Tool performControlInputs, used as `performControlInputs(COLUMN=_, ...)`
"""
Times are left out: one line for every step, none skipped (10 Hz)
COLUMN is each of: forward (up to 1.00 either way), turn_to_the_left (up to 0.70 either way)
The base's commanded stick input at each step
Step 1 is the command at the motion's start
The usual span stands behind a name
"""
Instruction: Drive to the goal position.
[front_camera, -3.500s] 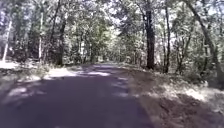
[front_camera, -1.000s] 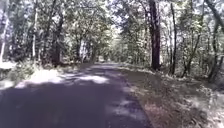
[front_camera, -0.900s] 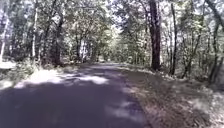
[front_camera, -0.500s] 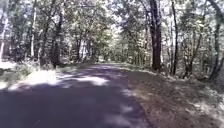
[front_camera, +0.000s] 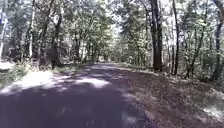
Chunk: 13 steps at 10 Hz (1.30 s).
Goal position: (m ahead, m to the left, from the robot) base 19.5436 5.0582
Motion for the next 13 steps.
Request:
performControlInputs(forward=0.45, turn_to_the_left=0.0)
performControlInputs(forward=0.45, turn_to_the_left=0.0)
performControlInputs(forward=0.45, turn_to_the_left=0.0)
performControlInputs(forward=0.45, turn_to_the_left=0.0)
performControlInputs(forward=0.45, turn_to_the_left=0.0)
performControlInputs(forward=0.45, turn_to_the_left=0.0)
performControlInputs(forward=0.45, turn_to_the_left=0.0)
performControlInputs(forward=0.45, turn_to_the_left=0.0)
performControlInputs(forward=0.45, turn_to_the_left=0.0)
performControlInputs(forward=0.45, turn_to_the_left=0.0)
performControlInputs(forward=0.45, turn_to_the_left=0.0)
performControlInputs(forward=0.45, turn_to_the_left=0.0)
performControlInputs(forward=0.45, turn_to_the_left=0.0)
